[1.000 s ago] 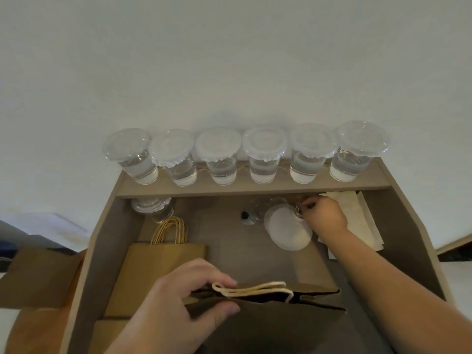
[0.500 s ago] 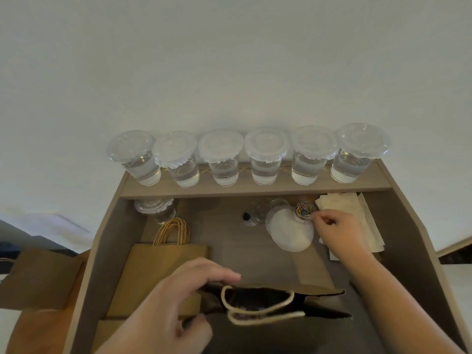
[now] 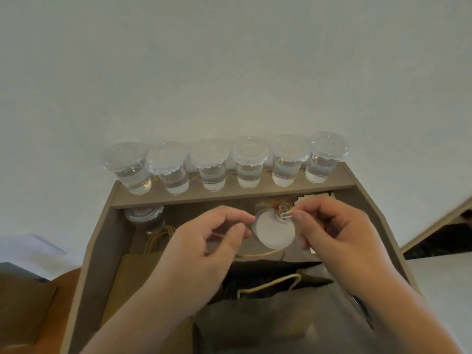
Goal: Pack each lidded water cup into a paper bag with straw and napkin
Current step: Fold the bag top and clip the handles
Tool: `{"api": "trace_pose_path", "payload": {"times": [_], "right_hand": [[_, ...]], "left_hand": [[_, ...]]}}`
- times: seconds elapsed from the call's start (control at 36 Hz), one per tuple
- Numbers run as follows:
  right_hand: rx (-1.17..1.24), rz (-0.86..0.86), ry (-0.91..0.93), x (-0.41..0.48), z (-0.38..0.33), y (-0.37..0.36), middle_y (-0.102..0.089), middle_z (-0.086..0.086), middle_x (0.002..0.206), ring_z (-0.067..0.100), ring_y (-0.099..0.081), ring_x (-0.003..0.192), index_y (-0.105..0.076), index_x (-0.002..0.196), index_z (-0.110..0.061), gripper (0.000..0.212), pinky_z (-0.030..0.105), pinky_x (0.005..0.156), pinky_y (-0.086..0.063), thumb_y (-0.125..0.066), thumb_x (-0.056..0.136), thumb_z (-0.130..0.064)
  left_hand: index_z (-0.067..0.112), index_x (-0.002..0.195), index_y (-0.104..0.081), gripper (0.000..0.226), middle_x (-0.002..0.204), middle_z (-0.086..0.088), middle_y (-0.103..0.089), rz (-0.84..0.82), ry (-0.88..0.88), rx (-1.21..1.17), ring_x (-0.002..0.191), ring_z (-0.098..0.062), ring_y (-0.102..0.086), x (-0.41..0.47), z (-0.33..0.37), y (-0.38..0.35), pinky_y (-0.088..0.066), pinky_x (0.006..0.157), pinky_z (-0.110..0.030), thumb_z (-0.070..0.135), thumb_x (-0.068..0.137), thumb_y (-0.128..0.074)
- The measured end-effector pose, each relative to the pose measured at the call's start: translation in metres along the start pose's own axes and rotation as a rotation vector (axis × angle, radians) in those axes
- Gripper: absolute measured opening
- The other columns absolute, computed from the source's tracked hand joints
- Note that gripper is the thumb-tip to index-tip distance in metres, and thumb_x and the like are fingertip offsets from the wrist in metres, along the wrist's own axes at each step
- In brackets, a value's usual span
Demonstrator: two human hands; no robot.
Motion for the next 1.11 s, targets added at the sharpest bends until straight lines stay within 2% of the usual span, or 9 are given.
{"api": "trace_pose_path", "payload": {"times": [0.14,0.22,0.36,0.61,0.83,0.92,1.03,1.08,1.11], "right_hand": [[-0.03,-0.021,0.141,-0.015,-0.024,-0.023,-0.072,-0.011,0.078,0.013,-0.068,0.069,-0.073,0.097,-0.043,0.009,0.025,0.061,-0.058,-0.065,0.093,-0.045],[-0.09,0.001,0.234,-0.019,-0.03,-0.032,-0.074,-0.018,0.085,0.012,-0.072,0.081,-0.076,0.099,-0.038,0.01,0.018,0.067,-0.054,-0.07,0.096,-0.032],[-0.111,0.082,0.323,-0.025,-0.032,-0.038,-0.074,-0.011,0.088,0.022,-0.071,0.084,-0.081,0.108,-0.034,0.013,0.041,0.065,-0.057,-0.074,0.097,-0.03],[-0.134,-0.001,0.269,-0.027,-0.036,-0.03,-0.077,-0.012,0.092,0.021,-0.069,0.089,-0.081,0.103,-0.038,0.014,0.034,0.069,-0.053,-0.076,0.093,-0.032],[-0.098,-0.114,0.177,-0.024,-0.037,-0.023,-0.077,-0.011,0.09,0.018,-0.066,0.086,-0.079,0.111,-0.049,0.036,0.023,0.067,-0.049,-0.083,0.091,-0.02],[-0.119,-0.134,0.182,-0.02,-0.041,-0.018,-0.078,-0.009,0.091,0.019,-0.066,0.084,-0.08,0.105,-0.049,0.023,0.03,0.062,-0.051,-0.08,0.09,-0.031],[-0.089,-0.124,0.139,-0.016,-0.04,-0.009,-0.077,-0.008,0.086,0.025,-0.063,0.073,-0.081,0.092,-0.046,0.009,0.051,0.064,-0.056,-0.077,0.084,-0.048],[-0.08,-0.083,0.088,-0.01,-0.032,-0.002,-0.076,-0.007,0.084,0.029,-0.064,0.073,-0.08,0.089,-0.045,0.005,0.052,0.067,-0.059,-0.079,0.085,-0.044],[-0.092,-0.062,0.066,-0.006,-0.026,0.001,-0.076,-0.009,0.083,0.023,-0.065,0.071,-0.08,0.089,-0.046,0.006,0.048,0.067,-0.06,-0.079,0.087,-0.04]], "left_hand": [[0.051,0.107,-0.071,0.022,0.097,0.023,-0.076,-0.001,-0.075,-0.065,0.096,-0.003,-0.072,0.0,0.011,-0.001,-0.056,0.083,-0.035,0.063,0.097,-0.056],[0.047,0.097,-0.075,0.025,0.088,0.019,-0.078,0.013,-0.076,-0.118,0.089,-0.005,-0.074,-0.006,0.012,0.001,-0.055,0.079,-0.032,0.064,0.095,-0.057],[0.037,0.094,-0.077,0.025,0.085,0.009,-0.077,-0.013,-0.037,-0.265,0.084,-0.009,-0.073,-0.013,0.015,0.007,-0.053,0.077,-0.014,0.059,0.095,-0.064],[0.034,0.092,-0.078,0.024,0.082,0.006,-0.076,-0.032,0.0,-0.296,0.083,-0.01,-0.071,-0.015,0.021,0.005,-0.054,0.084,-0.032,0.052,0.095,-0.063],[0.046,0.082,-0.074,0.023,0.072,0.019,-0.069,-0.026,-0.049,-0.168,0.074,-0.002,-0.065,-0.01,0.024,-0.001,-0.047,0.069,-0.014,0.064,0.091,-0.062],[0.042,0.085,-0.076,0.03,0.072,0.015,-0.07,-0.022,-0.056,-0.134,0.073,-0.004,-0.065,-0.007,0.025,-0.002,-0.047,0.069,-0.019,0.069,0.088,-0.063],[0.043,0.095,-0.074,0.048,0.085,0.013,-0.074,-0.006,-0.092,-0.119,0.084,-0.008,-0.07,-0.005,0.025,-0.003,-0.054,0.072,-0.023,0.084,0.085,-0.053],[0.044,0.111,-0.069,0.053,0.099,0.012,-0.072,0.021,-0.148,-0.103,0.097,-0.014,-0.07,-0.007,0.019,0.002,-0.057,0.079,-0.027,0.085,0.092,-0.04],[0.045,0.12,-0.066,0.058,0.108,0.012,-0.071,0.026,-0.174,-0.09,0.104,-0.017,-0.069,-0.009,0.012,0.007,-0.057,0.083,-0.031,0.085,0.094,-0.034]]}}
Point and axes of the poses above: each hand's wrist, its own x-axis towards the middle knuckle, its own y-axis out of the back of the hand, z = x × y, the point moved 1 cm from there along x, towards the middle knuckle
